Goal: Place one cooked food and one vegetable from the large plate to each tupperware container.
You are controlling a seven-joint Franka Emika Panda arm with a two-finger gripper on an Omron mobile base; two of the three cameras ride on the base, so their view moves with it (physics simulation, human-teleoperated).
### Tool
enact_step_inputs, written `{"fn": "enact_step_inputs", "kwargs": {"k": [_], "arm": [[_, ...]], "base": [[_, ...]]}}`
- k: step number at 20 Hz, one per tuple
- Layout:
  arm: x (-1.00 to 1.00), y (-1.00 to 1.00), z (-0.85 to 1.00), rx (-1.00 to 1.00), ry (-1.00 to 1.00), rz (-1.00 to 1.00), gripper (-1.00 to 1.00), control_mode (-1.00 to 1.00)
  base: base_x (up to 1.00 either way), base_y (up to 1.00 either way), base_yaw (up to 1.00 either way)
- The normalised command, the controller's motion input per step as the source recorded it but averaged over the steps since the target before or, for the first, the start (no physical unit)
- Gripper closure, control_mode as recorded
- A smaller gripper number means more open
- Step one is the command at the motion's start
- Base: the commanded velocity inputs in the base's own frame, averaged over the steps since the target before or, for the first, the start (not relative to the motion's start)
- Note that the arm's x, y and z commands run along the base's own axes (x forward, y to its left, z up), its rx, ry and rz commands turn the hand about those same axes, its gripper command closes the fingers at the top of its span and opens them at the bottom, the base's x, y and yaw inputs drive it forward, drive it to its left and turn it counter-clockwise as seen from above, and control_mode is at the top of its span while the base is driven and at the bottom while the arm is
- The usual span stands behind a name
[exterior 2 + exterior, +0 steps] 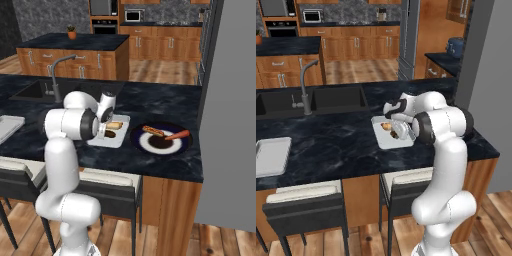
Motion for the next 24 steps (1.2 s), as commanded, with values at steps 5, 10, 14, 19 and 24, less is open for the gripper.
{"fn": "enact_step_inputs", "kwargs": {"k": [5,10,14,19,24], "arm": [[0.39,0.00,-0.22,0.00,0.00,0.00,1.00,-1.00],[0.40,0.00,-0.25,0.00,0.00,0.00,1.00,-1.00],[0.30,0.00,-0.28,0.00,0.00,0.00,1.00,-1.00],[0.19,0.00,-0.21,0.00,0.00,0.00,-1.00,-1.00],[-0.25,-0.02,0.00,0.00,-0.04,0.00,-1.00,-1.00]], "base": [[0.00,0.00,0.00],[0.00,0.00,0.00],[0.00,0.00,0.00],[0.00,0.00,0.00],[0.00,0.00,0.00]]}}
